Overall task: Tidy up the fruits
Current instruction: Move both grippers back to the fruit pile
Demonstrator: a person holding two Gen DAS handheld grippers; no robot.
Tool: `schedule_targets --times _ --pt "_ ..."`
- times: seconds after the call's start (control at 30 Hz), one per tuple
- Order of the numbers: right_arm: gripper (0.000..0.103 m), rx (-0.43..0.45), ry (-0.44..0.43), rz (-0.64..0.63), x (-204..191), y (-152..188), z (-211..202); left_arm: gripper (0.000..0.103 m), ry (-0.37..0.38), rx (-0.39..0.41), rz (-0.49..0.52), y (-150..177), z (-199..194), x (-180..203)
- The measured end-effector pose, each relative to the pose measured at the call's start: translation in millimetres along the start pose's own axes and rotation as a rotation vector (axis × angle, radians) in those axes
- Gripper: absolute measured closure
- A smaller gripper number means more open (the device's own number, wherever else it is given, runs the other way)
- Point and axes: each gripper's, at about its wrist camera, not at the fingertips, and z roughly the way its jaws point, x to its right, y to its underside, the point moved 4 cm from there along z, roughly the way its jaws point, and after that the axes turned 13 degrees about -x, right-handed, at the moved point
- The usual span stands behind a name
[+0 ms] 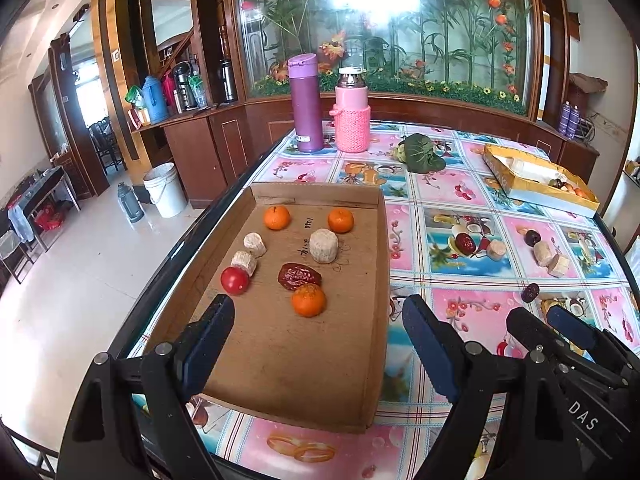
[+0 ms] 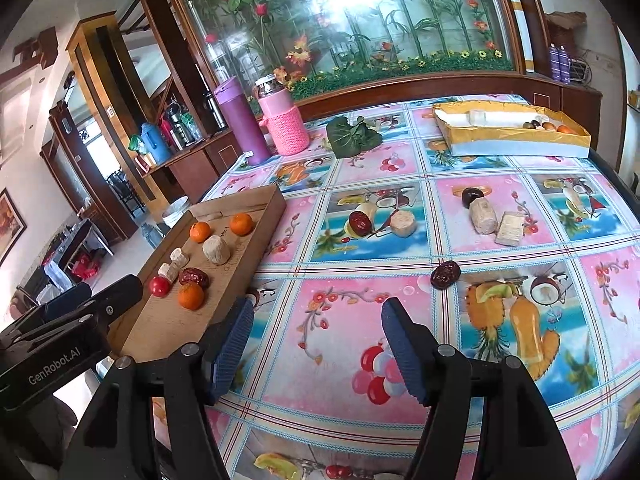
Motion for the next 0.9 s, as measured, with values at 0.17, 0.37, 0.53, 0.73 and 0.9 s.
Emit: schedule_targets --times 0.17,0.37,0.53,0.73,0.9 --pt "0.032 -0.001 0.0 0.0 0.7 0.4 0.1 0.018 0.013 -0.016 0.01 2.1 2.6 3.5" --pt "0.031 -0.009 -0.002 0.001 2.4 2.6 2.8 0.017 0.025 -0.039 0.006 2.5 9.3 5.0" --pt "0.03 -0.017 -0.002 0.006 3.4 3.5 5.6 0.018 0.057 -0.072 0.009 3.7 17.7 8.7" --pt "0.03 -0.019 0.005 0.022 11.3 0.9 7.0 0.018 0.093 -0.108 0.034 5.4 28.3 20.2" --pt "0.029 -0.009 0.039 0.067 40.7 -4.1 -1.0 0.018 0.118 -0.156 0.091 9.4 40.4 38.5"
